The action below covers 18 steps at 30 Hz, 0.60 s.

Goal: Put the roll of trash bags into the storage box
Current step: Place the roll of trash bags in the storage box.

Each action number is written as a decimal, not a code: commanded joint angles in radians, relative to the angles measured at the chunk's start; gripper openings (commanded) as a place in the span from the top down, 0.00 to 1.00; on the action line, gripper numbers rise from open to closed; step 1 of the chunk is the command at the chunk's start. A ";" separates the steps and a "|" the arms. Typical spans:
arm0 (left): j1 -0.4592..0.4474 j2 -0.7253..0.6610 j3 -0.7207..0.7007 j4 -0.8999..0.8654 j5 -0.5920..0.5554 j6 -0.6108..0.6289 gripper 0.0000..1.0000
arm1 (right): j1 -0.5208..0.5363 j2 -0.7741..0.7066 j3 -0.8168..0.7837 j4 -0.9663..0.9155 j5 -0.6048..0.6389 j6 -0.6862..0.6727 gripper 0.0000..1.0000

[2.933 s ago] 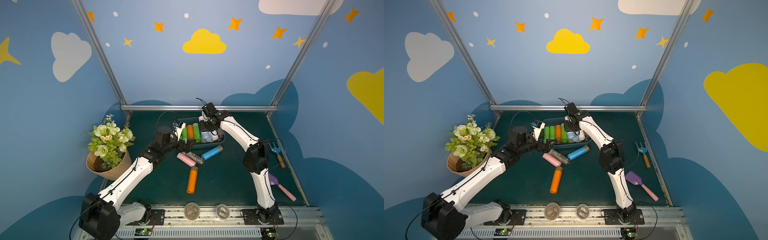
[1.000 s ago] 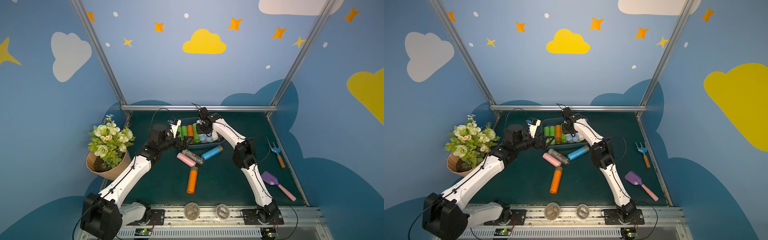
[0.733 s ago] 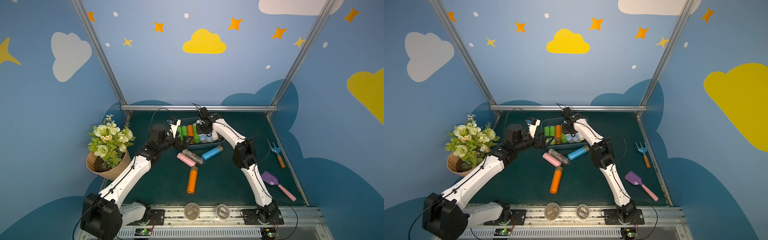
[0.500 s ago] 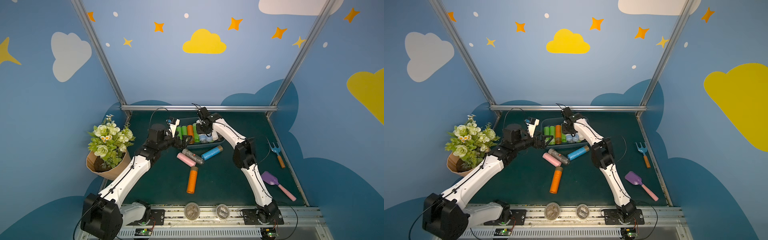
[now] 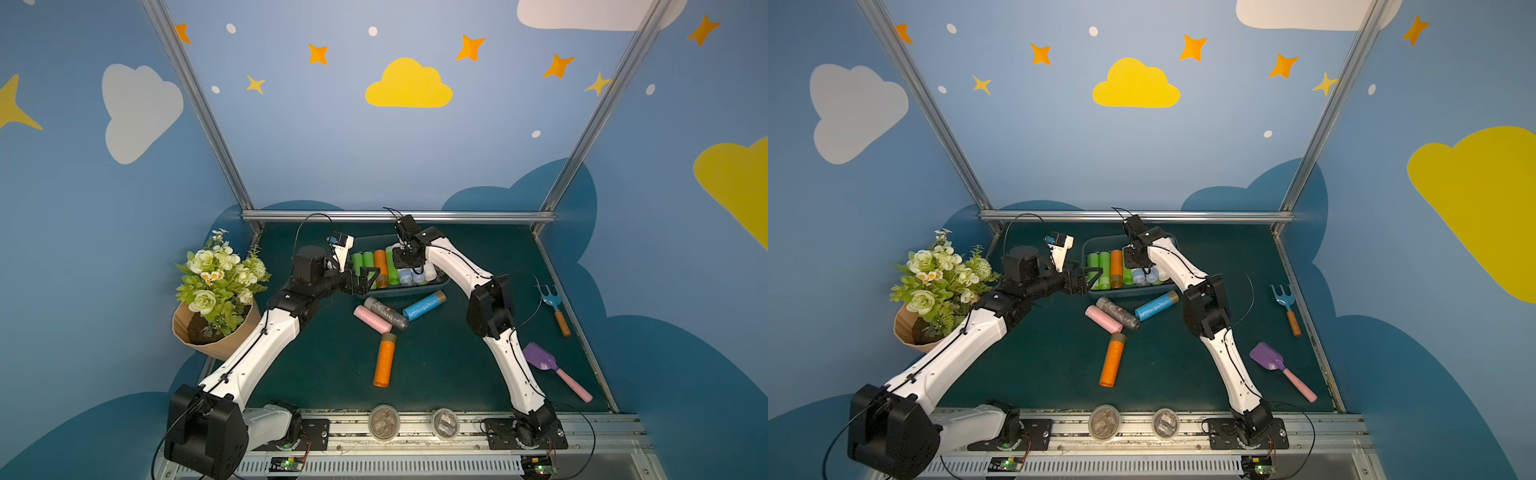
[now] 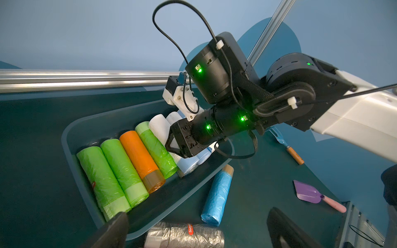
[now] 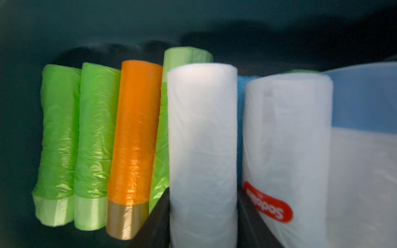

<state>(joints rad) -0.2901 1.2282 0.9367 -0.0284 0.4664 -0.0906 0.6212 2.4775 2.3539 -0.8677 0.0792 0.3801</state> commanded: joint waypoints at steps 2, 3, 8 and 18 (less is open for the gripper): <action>0.004 0.004 0.024 0.003 0.014 0.004 0.00 | 0.002 -0.073 -0.012 0.010 0.040 -0.014 0.57; 0.003 0.002 0.022 -0.001 0.011 0.007 0.00 | 0.002 -0.076 -0.012 0.011 0.038 -0.014 0.57; 0.003 0.000 0.020 -0.003 -0.003 0.021 0.00 | 0.003 -0.092 -0.012 0.021 0.031 -0.020 0.57; 0.004 -0.014 0.012 -0.030 -0.018 0.061 0.00 | -0.008 -0.085 0.036 0.011 0.003 -0.034 0.56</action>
<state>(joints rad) -0.2897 1.2282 0.9367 -0.0486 0.4580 -0.0597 0.6193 2.4260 2.3554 -0.8490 0.0891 0.3584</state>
